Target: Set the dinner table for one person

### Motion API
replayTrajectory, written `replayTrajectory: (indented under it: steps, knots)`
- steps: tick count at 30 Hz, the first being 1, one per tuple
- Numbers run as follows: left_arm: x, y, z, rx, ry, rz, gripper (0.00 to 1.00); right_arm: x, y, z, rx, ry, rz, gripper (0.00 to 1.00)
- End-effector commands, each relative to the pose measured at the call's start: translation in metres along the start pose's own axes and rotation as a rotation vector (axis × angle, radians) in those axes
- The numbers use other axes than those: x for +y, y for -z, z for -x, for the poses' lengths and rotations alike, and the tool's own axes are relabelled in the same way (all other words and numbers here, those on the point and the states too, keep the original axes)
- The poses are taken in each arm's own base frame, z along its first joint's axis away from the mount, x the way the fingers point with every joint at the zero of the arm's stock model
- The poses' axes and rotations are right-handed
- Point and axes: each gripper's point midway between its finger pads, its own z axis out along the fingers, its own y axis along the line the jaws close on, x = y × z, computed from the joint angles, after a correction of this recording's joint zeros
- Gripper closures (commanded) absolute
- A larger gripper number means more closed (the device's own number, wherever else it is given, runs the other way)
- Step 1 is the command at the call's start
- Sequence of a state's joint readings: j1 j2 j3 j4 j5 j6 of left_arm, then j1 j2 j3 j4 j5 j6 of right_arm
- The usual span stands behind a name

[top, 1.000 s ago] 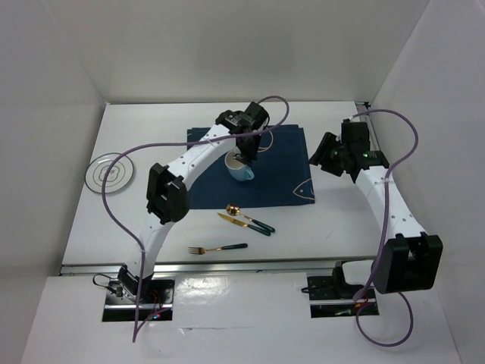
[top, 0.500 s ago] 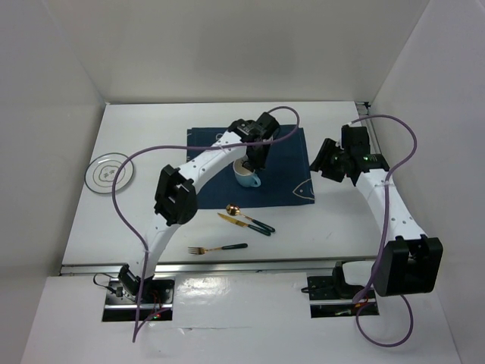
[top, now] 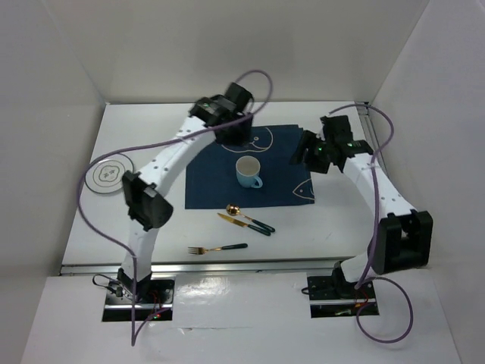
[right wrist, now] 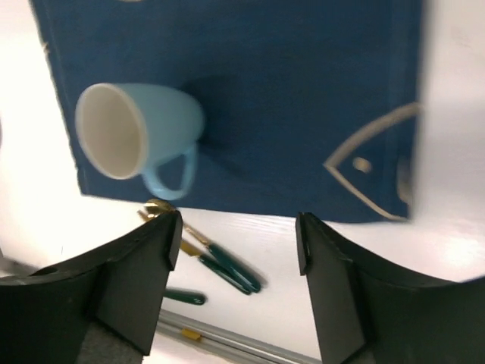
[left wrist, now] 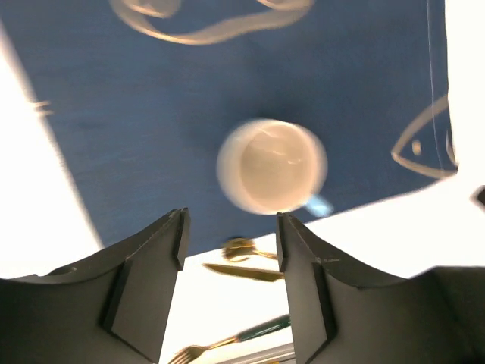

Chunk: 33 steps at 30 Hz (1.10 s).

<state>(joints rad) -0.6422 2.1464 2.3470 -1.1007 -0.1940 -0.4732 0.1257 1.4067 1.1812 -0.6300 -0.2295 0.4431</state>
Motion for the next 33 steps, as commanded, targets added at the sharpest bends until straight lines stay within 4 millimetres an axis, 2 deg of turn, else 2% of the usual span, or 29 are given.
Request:
replayTrajectory:
  steps: [1,2,3,4,5,6,7,8,9,12,13,14,16,17,18,22,23,25,26,28,29,30,33]
  knots:
    - [0.085,0.061,0.02,-0.081,0.134,0.102,0.34,0.062,-0.014,0.024,-0.041,0.126,0.111,0.26]
    - [0.097,0.068,0.018,-0.083,0.154,0.117,0.34,0.071,-0.02,0.023,-0.029,0.151,0.121,0.24]
    - [0.122,0.085,0.024,-0.126,0.199,0.147,0.32,0.082,-0.028,0.019,-0.01,0.18,0.134,0.22]
    - [0.134,0.091,0.02,-0.126,0.219,0.163,0.32,0.083,-0.045,0.015,0.024,0.184,0.125,0.22]
    - [0.147,0.088,0.01,-0.103,0.235,0.186,0.32,0.094,-0.046,0.02,0.021,0.195,0.137,0.22]
    - [0.157,0.092,0.008,-0.115,0.256,0.198,0.32,0.102,-0.052,0.017,0.032,0.219,0.147,0.2]
    - [0.173,0.105,0.008,-0.144,0.291,0.208,0.32,0.099,-0.068,0.011,0.066,0.22,0.118,0.2]
    - [0.18,0.101,-0.003,-0.119,0.315,0.209,0.32,0.104,-0.07,0.019,0.052,0.233,0.126,0.2]
    - [0.193,0.104,-0.005,-0.125,0.344,0.221,0.32,0.109,-0.076,0.016,0.063,0.242,0.13,0.2]
    - [0.208,0.105,-0.015,-0.119,0.382,0.223,0.32,0.111,-0.103,0.006,0.103,0.266,0.111,0.25]
    - [0.206,0.107,-0.016,-0.12,0.382,0.214,0.32,0.116,-0.101,0.003,0.109,0.273,0.116,0.27]
    - [0.211,0.108,-0.016,-0.122,0.393,0.222,0.32,0.109,-0.112,-0.001,0.127,0.271,0.092,0.31]
    - [0.212,0.102,-0.021,-0.108,0.393,0.225,0.32,0.11,-0.119,-0.004,0.135,0.277,0.082,0.37]
    - [0.214,0.107,-0.02,-0.117,0.392,0.221,0.32,0.112,-0.122,-0.011,0.148,0.285,0.083,0.4]
    - [0.215,0.104,-0.023,-0.106,0.392,0.223,0.32,0.109,-0.126,-0.012,0.152,0.284,0.07,0.46]
    - [0.217,0.103,-0.026,-0.103,0.39,0.22,0.32,0.11,-0.126,-0.014,0.15,0.292,0.065,0.61]
    - [0.221,0.104,-0.026,-0.104,0.399,0.226,0.32,0.117,-0.125,-0.012,0.137,0.303,0.071,0.61]
    - [0.22,0.101,-0.027,-0.099,0.399,0.216,0.32,0.119,-0.126,-0.007,0.126,0.322,0.067,0.61]
    - [0.22,0.101,-0.027,-0.099,0.399,0.216,0.32,0.12,-0.128,-0.012,0.144,0.328,0.063,0.64]
    - [0.22,0.098,-0.028,-0.097,0.406,0.202,0.32,0.12,-0.13,-0.01,0.144,0.337,0.053,0.74]
    - [0.22,0.098,-0.028,-0.097,0.406,0.202,0.32,0.115,-0.132,-0.01,0.148,0.337,0.024,0.86]
    - [0.22,0.098,-0.028,-0.097,0.406,0.202,0.32,0.119,-0.13,-0.013,0.153,0.345,0.028,0.92]
    - [0.22,0.096,-0.031,-0.087,0.406,0.204,0.32,0.121,-0.12,0.005,0.098,0.359,-0.008,1.0]
